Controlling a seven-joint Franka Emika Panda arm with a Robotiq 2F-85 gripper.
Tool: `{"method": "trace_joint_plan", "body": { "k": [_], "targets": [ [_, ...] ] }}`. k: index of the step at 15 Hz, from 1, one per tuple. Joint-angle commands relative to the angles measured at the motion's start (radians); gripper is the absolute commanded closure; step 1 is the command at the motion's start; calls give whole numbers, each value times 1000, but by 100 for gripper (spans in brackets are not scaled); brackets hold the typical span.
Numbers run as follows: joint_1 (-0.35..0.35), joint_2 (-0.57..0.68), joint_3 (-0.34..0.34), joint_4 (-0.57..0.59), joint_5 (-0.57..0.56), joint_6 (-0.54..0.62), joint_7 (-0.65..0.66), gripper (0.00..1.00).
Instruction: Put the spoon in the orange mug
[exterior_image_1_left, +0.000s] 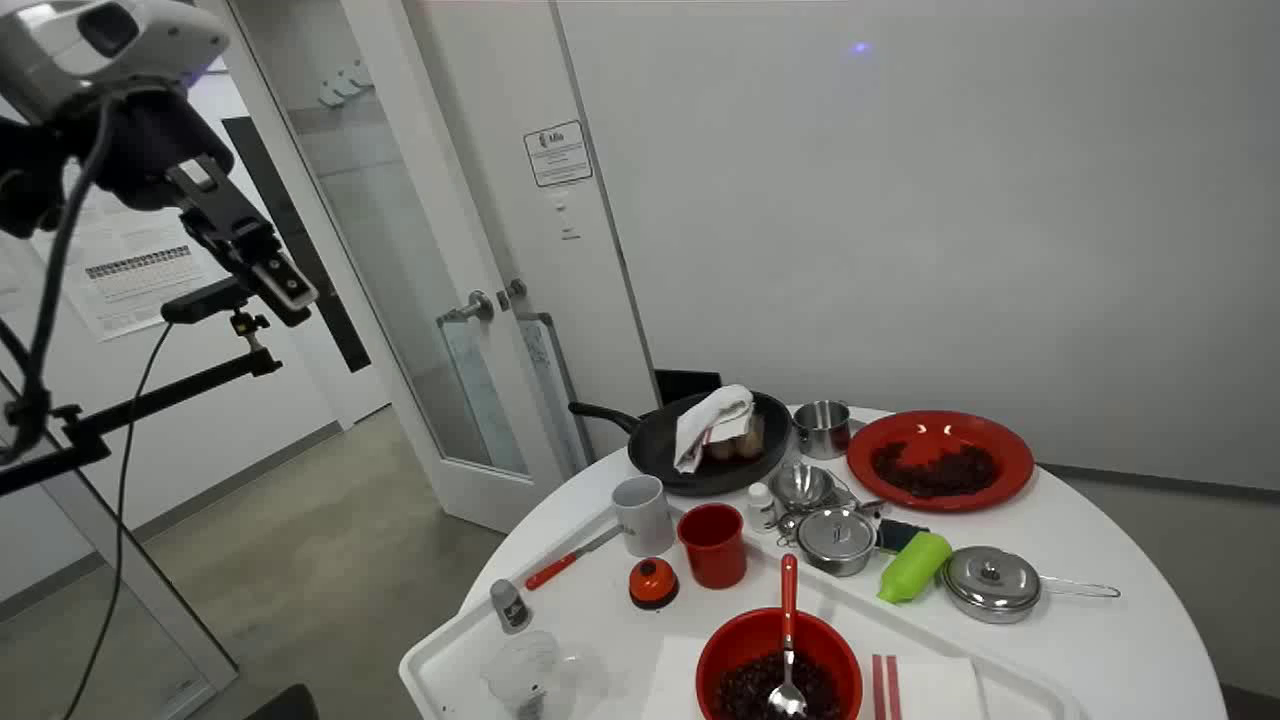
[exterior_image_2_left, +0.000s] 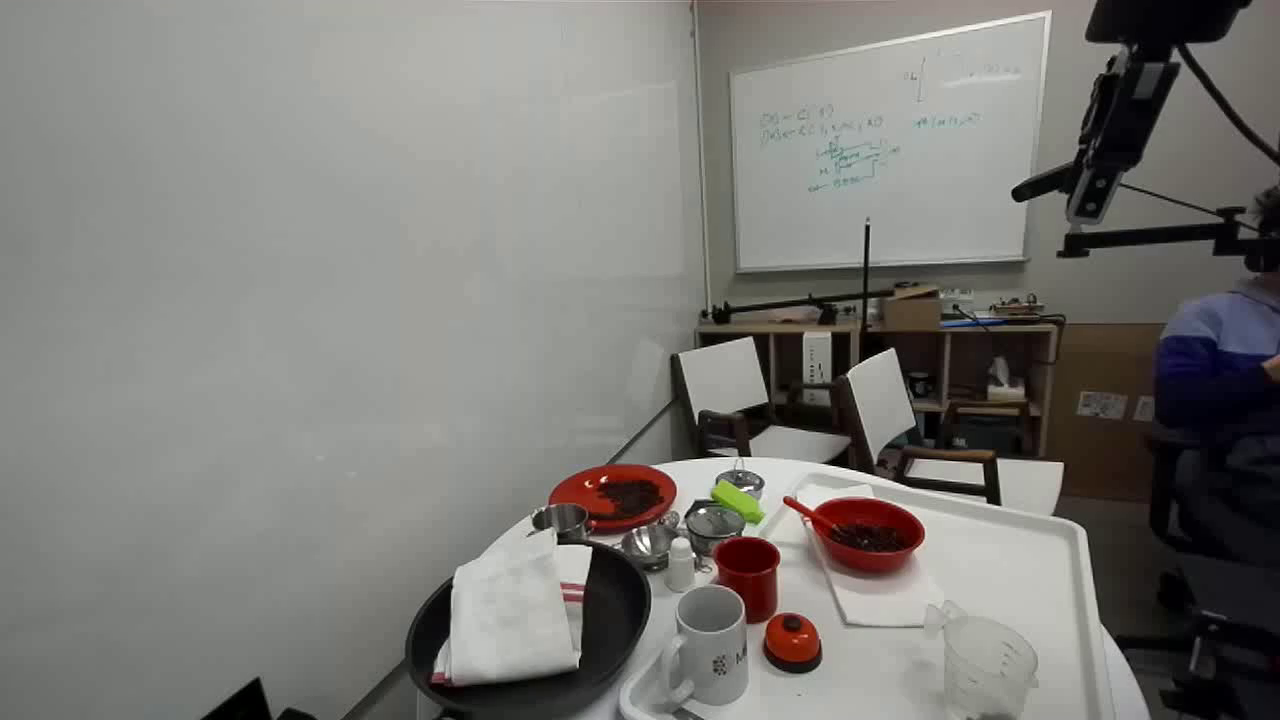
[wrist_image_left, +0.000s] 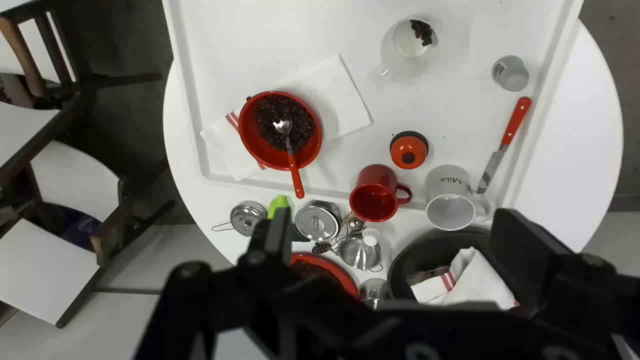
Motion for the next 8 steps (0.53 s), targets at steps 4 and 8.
{"method": "trace_joint_plan", "body": {
  "k": [4, 8],
  "targets": [
    [17, 3, -12, 3, -11, -3, 10, 0],
    [2, 15, 0, 7, -19, 11, 42, 0]
  ]
}}
